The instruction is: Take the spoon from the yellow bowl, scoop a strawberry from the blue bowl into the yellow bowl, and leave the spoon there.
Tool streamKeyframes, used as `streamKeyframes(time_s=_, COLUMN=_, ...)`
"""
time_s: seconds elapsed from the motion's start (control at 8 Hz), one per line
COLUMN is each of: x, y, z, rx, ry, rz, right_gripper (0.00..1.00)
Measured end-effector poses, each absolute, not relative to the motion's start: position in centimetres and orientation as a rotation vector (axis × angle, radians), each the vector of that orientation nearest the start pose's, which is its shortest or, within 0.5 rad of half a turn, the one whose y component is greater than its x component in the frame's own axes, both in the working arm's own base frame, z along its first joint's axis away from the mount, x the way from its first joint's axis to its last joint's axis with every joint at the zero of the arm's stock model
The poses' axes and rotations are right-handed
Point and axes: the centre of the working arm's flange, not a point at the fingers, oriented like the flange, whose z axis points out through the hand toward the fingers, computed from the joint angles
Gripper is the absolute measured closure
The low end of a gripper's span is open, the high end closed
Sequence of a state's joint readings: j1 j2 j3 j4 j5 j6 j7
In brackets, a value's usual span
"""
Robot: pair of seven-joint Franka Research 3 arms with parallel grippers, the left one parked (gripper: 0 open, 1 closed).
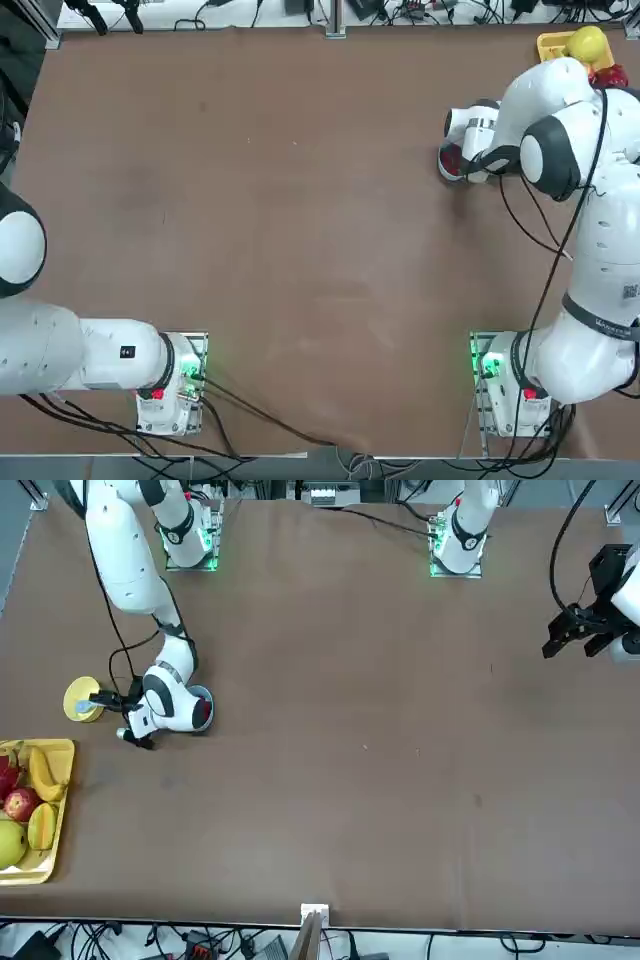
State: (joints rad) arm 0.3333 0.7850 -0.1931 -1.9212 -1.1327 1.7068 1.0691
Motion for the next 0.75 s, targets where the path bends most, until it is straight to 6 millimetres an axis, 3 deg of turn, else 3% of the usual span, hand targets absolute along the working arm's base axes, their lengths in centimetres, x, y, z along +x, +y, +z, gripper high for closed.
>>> streamKeyframes(time_s=0.75, x=54.54, y=-2.16, z=9.52, rx=1.734, ry=-0.097, rz=-0.118, right_gripper=0.37)
